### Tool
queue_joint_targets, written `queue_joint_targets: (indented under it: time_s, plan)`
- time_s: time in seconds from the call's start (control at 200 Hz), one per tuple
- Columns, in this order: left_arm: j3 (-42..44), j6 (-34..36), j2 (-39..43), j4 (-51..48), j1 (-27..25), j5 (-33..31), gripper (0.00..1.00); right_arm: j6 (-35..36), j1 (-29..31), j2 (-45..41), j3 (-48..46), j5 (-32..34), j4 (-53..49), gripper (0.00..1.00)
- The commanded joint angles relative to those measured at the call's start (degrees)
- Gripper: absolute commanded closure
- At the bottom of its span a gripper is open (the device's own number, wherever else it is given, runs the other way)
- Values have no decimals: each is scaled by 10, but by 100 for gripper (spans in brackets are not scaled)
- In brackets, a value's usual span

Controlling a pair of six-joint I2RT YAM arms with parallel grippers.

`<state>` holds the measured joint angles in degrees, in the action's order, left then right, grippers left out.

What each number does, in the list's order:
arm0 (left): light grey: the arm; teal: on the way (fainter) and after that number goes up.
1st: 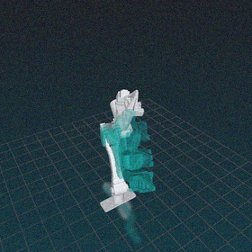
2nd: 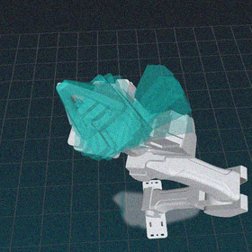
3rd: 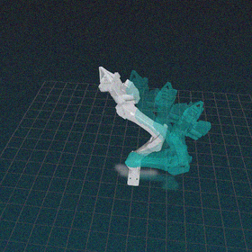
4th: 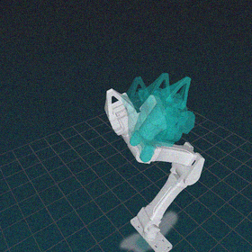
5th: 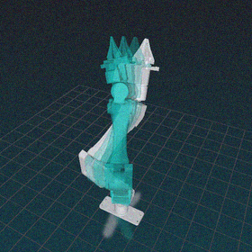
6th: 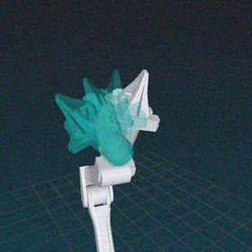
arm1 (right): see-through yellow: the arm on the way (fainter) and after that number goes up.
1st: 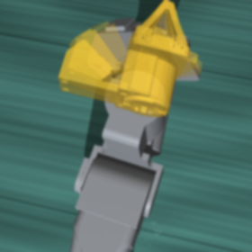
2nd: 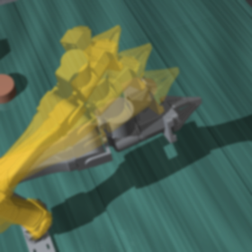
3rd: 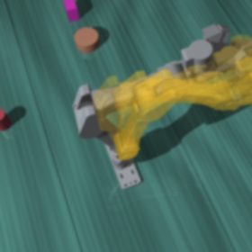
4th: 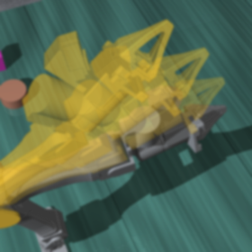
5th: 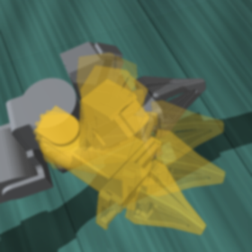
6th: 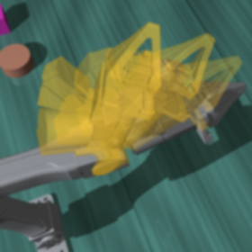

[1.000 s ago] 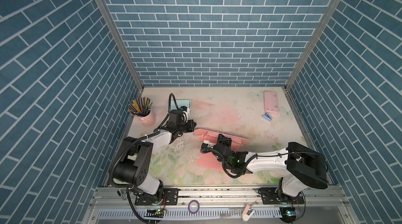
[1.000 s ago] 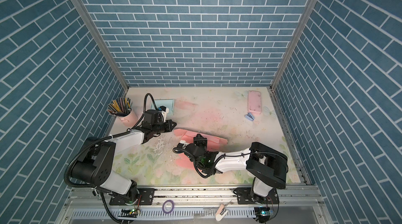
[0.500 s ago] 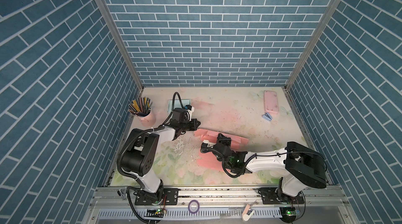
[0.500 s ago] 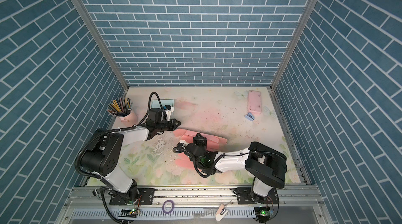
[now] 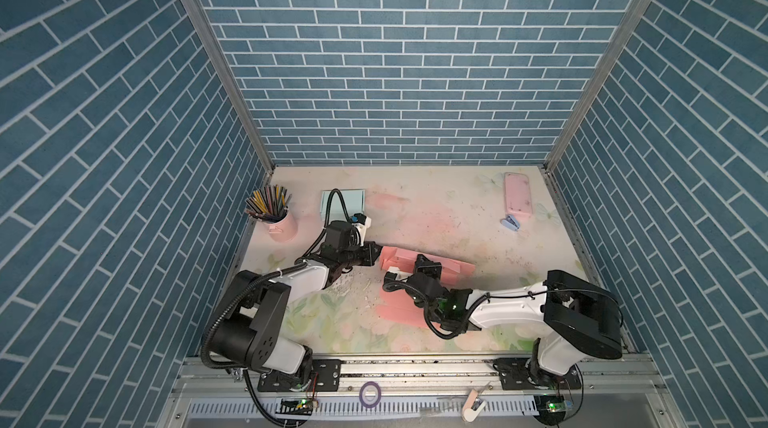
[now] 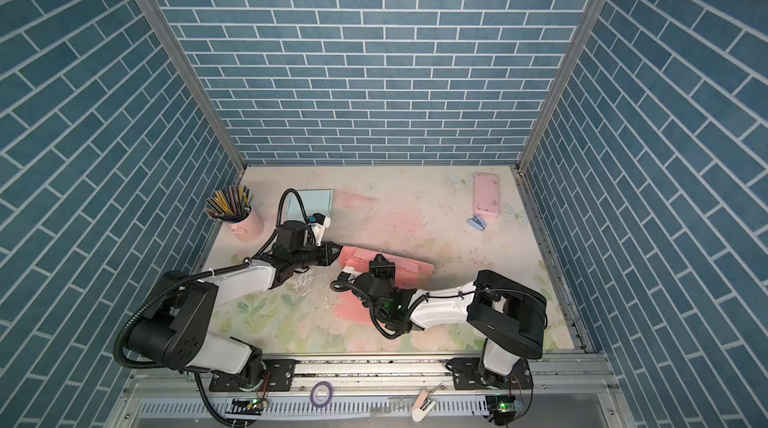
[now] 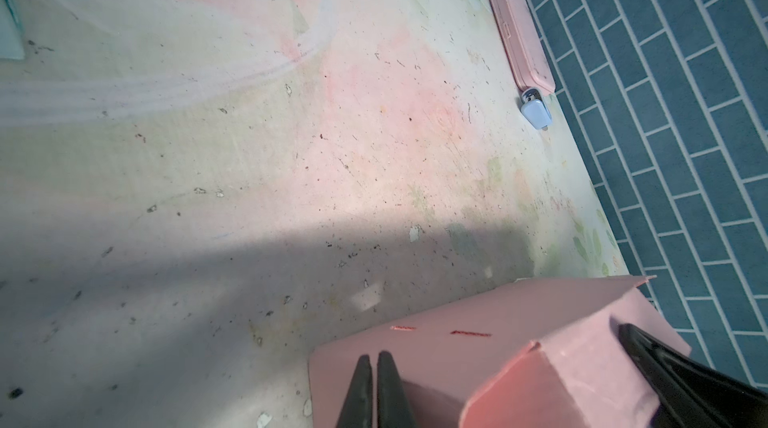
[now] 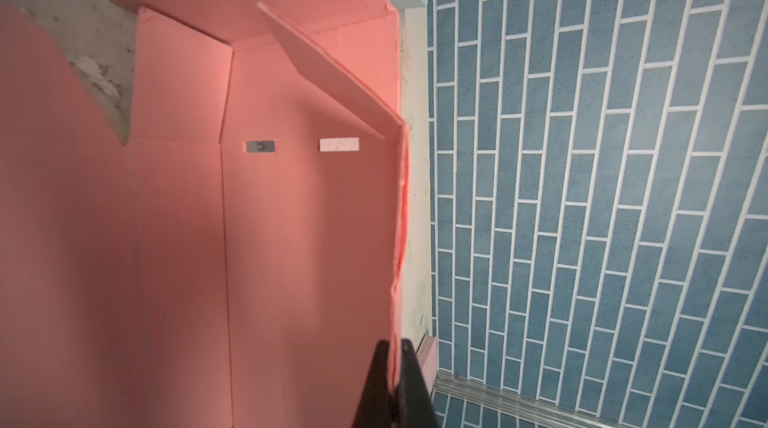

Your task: Fold the paper box

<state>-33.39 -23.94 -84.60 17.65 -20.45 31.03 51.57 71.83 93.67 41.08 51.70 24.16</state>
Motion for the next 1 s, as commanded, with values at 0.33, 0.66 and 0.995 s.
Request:
queue_joint_targets:
  time_s: [0.33, 0.66, 0.995]
  plan:
    - [-32, 35, -72, 31, 38, 27, 92, 119, 12, 62, -26, 11, 128, 100]
    - [-42, 57, -115, 91, 43, 101, 92, 131, 13, 52, -37, -14, 164, 100]
    - [22, 27, -37, 87, 13, 100, 94, 127, 11, 43, -31, -15, 148, 100]
